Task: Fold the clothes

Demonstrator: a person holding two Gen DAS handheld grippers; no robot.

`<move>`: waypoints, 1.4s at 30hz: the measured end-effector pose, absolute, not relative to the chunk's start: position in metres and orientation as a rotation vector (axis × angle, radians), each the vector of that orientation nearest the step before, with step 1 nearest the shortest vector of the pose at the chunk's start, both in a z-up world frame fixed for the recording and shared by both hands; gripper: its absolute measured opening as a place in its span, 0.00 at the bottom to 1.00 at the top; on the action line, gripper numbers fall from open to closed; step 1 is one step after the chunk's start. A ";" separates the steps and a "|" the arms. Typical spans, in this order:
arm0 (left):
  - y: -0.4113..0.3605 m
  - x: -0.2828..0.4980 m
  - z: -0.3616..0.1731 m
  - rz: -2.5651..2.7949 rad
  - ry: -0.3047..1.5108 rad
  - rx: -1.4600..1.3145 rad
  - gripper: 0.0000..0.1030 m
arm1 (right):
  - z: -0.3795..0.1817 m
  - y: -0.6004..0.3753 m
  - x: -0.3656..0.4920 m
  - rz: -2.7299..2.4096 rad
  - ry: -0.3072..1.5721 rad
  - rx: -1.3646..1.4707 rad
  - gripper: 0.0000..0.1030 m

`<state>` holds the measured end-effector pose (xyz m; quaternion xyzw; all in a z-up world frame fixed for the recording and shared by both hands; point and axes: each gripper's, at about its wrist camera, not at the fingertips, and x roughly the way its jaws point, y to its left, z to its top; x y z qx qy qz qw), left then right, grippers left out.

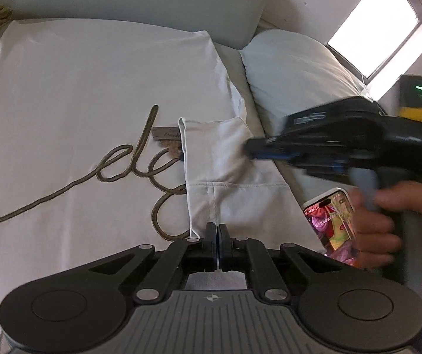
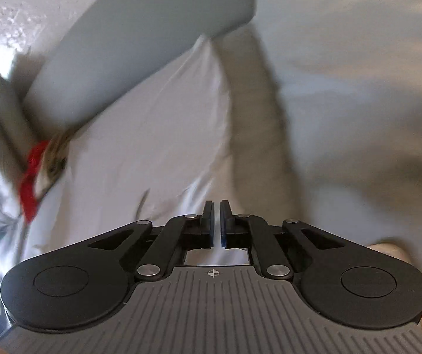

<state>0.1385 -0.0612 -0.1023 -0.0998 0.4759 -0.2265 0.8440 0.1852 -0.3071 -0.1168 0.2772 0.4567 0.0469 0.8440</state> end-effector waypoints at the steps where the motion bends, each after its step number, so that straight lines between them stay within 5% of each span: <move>1: -0.062 0.139 -0.103 -0.481 1.005 -0.205 0.08 | -0.127 -0.302 0.192 0.097 1.005 0.588 0.07; 2: -0.062 0.139 -0.103 -0.481 1.007 -0.206 0.08 | -0.133 -0.299 0.197 0.086 1.020 0.584 0.01; 7: -0.060 0.140 -0.104 -0.482 1.014 -0.210 0.10 | -0.139 -0.300 0.229 0.017 0.970 0.626 0.01; 9: -0.060 0.140 -0.105 -0.484 1.014 -0.210 0.10 | -0.131 -0.301 0.231 -0.011 0.943 0.620 0.12; 12: -0.061 0.138 -0.103 -0.488 1.008 -0.202 0.10 | -0.114 -0.303 0.217 -0.003 0.923 0.607 0.12; 26: -0.045 0.075 -0.084 -0.524 0.993 -0.042 0.08 | -0.089 -0.257 0.048 0.050 1.067 0.285 0.13; 34: 0.005 0.015 -0.062 -0.313 0.787 0.003 0.09 | -0.070 -0.198 -0.001 0.143 0.877 0.096 0.25; 42: 0.039 0.030 -0.085 -0.156 0.948 -0.053 0.13 | -0.085 -0.176 0.013 0.194 0.936 0.063 0.29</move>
